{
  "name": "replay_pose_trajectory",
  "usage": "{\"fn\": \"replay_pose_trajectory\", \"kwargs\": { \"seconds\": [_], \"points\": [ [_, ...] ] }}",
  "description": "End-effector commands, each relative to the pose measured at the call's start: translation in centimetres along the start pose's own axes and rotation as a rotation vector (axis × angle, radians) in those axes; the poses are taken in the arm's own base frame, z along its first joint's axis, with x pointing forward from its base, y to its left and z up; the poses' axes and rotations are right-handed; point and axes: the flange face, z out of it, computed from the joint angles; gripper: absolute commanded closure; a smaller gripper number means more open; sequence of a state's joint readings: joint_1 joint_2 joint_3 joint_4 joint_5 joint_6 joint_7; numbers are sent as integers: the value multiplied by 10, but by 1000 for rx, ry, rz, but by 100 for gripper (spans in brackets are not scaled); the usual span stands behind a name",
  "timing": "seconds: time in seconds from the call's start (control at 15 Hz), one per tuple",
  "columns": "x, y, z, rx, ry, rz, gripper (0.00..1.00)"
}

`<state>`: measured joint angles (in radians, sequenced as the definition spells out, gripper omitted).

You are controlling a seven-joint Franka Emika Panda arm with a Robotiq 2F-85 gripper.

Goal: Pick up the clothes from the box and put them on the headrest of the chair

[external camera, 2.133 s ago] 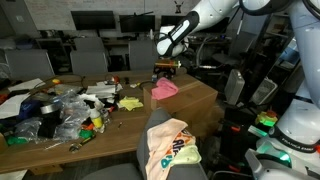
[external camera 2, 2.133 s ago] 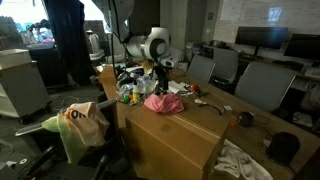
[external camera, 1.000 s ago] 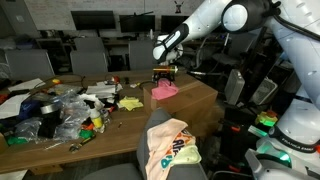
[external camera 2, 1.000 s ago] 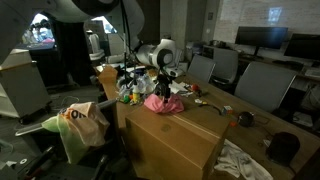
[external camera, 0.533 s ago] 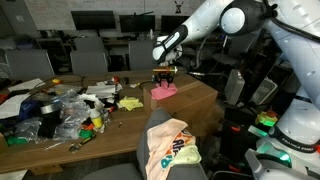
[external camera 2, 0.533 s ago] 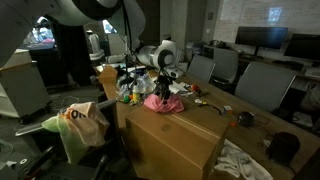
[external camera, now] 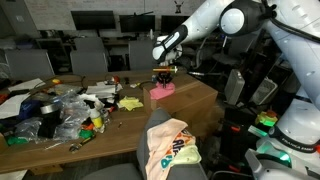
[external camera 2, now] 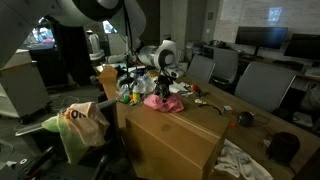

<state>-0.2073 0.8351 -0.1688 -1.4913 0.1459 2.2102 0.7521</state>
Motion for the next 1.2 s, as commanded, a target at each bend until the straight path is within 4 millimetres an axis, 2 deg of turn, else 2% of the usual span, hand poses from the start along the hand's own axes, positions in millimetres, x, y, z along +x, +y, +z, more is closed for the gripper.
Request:
{"fn": "replay_pose_trajectory", "kwargs": {
  "seconds": [0.0,0.2,0.4,0.87,1.13],
  "points": [
    [-7,-2,-19,27,-7,-15,99],
    [-20,-2,-37,42,7,-25,99],
    [-43,3,-70,70,23,-47,99],
    [-127,29,-162,118,96,-141,99],
    [-173,54,-210,168,145,-200,99]
  ]
}}
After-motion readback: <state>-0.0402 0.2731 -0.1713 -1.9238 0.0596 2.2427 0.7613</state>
